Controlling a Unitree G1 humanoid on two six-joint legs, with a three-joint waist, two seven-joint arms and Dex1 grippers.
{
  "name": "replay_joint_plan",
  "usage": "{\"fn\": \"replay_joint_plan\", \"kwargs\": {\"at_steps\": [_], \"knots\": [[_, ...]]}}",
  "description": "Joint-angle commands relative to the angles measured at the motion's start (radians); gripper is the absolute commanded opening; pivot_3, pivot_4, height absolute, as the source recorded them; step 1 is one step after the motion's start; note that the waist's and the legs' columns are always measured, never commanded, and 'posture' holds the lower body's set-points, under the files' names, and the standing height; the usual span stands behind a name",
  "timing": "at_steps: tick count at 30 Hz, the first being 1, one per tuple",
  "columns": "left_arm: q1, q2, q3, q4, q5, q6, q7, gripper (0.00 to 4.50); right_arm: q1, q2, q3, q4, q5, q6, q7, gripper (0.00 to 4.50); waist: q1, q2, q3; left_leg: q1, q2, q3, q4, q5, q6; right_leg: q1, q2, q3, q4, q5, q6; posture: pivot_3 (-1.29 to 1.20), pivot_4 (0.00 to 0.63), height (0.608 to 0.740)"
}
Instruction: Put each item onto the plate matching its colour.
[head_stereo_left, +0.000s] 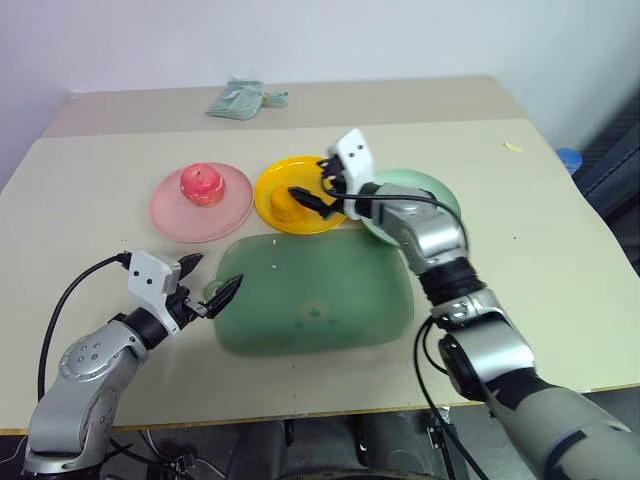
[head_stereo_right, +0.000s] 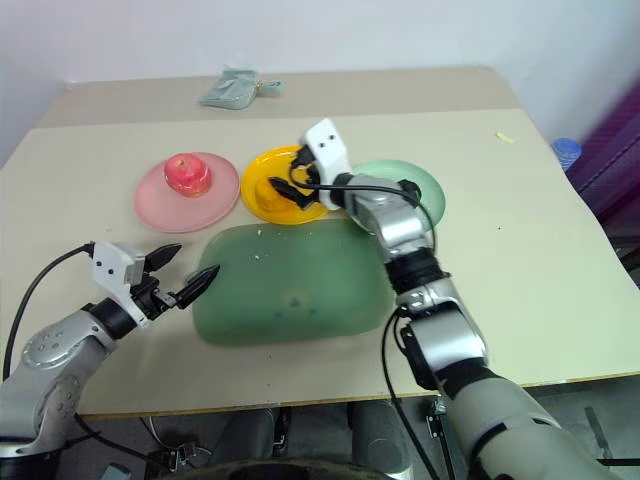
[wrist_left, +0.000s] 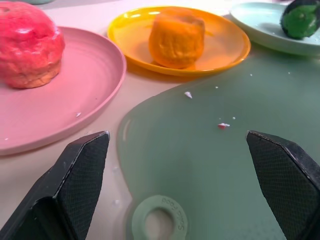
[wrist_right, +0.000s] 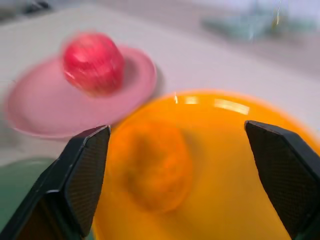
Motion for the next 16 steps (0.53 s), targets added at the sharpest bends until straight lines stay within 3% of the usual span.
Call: {"fn": "replay_joint_plan", "kwargs": {"at_steps": [1,8,16], "knots": [[-0.013,-0.013,-0.002,-0.042,0.029,-0.003,0.049,4.50,0.120,-0.140,-0.074,-0.222,0.084,0.002,0.159,4.47,0.011,0.000,0.000,0.000,0.000,0.000,0.000,0.000,0.000,0.000,0.000,0.000,0.000,0.000,0.000,0.00,0.150,0.740],[-0.076,-0.064,-0.113,-0.088,0.084,0.060,0.143,4.50,0.443,-0.440,-0.247,-0.459,0.245,0.156,0.334,4.47,0.017,0.000,0.000,0.001,0.000,0.001,0.001,0.000,0.001,0.002,0.001,0.000,-0.001,0.000,0.000,0.00,0.150,0.740],[-0.110,-0.070,-0.167,-0.119,0.099,0.133,0.179,4.50,0.589,-0.503,-0.366,-0.597,0.349,0.248,0.306,4.47,0.009,0.001,-0.001,0.003,0.001,0.002,0.001,0.000,0.001,0.003,0.004,0.002,0.000,0.000,0.000,0.00,0.150,0.740]]}}
